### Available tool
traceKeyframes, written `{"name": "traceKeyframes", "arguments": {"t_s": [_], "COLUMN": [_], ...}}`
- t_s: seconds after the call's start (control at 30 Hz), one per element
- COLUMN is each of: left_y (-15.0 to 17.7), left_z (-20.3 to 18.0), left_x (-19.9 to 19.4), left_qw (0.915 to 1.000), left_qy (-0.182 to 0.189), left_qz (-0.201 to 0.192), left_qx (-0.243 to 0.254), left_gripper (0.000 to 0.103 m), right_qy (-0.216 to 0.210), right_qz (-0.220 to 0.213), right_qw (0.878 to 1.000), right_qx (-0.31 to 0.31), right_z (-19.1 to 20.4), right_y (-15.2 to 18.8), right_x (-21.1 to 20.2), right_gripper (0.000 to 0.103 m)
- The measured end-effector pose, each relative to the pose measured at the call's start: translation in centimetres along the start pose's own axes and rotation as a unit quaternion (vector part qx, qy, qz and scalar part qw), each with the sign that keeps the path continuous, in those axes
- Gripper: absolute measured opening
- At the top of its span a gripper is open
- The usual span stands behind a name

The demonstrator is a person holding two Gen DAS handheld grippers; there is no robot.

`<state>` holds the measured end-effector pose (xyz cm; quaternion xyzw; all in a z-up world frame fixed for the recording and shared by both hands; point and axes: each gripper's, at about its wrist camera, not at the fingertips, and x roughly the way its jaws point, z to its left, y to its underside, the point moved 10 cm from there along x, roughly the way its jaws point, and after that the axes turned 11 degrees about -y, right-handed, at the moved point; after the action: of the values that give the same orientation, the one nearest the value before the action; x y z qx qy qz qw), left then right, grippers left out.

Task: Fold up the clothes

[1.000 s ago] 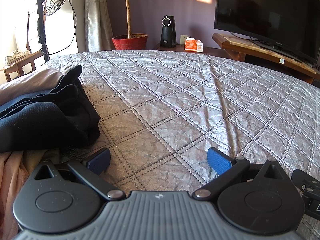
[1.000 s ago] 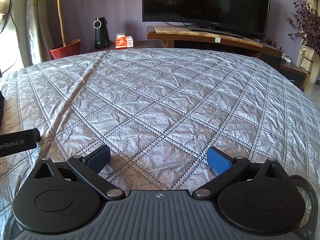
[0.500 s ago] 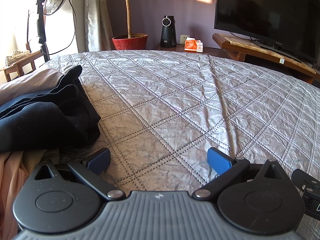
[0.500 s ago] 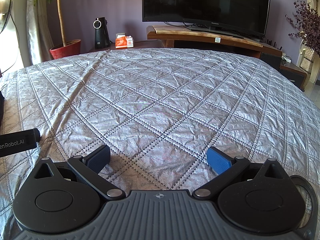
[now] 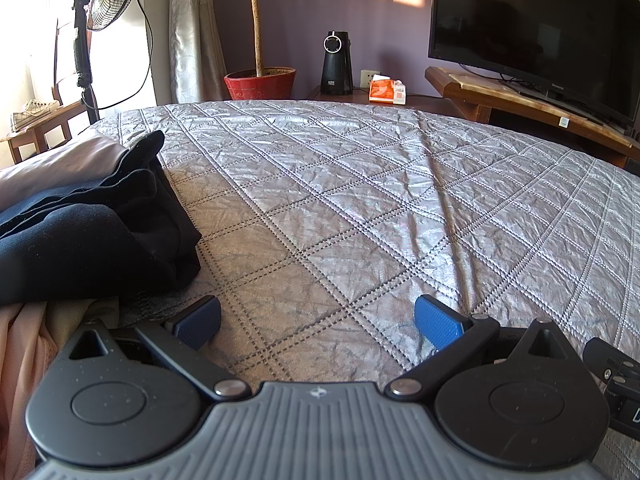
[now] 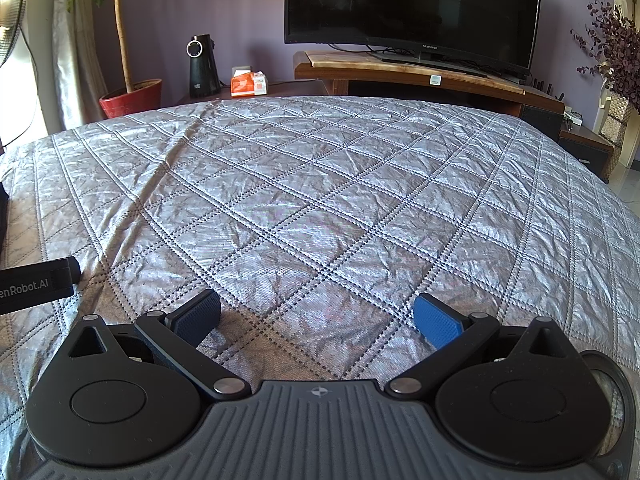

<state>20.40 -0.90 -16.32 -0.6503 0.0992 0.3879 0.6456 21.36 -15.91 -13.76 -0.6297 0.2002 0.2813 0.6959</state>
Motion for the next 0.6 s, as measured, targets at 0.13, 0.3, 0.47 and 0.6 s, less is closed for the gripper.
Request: {"name": "traceKeyframes", "arguments": {"t_s": [0.13,0.3,0.47,0.6], "left_y": [0.00,-0.04,-0.08,-0.04], "left_z": [0.00,-0.04,-0.03,0.04], "left_x": [0.01,0.29,0.57,0.44], "left_qw": [1.0000,1.0000,1.0000,1.0000], "left_qy": [0.000,-0.001,-0.001,-0.001], "left_qz": [0.000,0.000,0.000,0.000], "left_qx": [0.000,0.000,-0.001,-0.001], "left_gripper": [0.103,0.103,0.103,0.103], "right_qy": [0.000,0.000,0.000,0.000], "right_qz": [0.000,0.000,0.000,0.000], "right_qw": [1.000,1.000,1.000,1.000], "right_qx": [0.000,0.000,0.000,0.000], "right_z": [0.00,0.01,0.03,-0.02], "right_y": [-0.01,-0.03,-0.02,-0.02], "right_x": [0.01,0.05,-0.04,-0.05], "right_gripper": [0.103,0.103,0.103,0.103]}}
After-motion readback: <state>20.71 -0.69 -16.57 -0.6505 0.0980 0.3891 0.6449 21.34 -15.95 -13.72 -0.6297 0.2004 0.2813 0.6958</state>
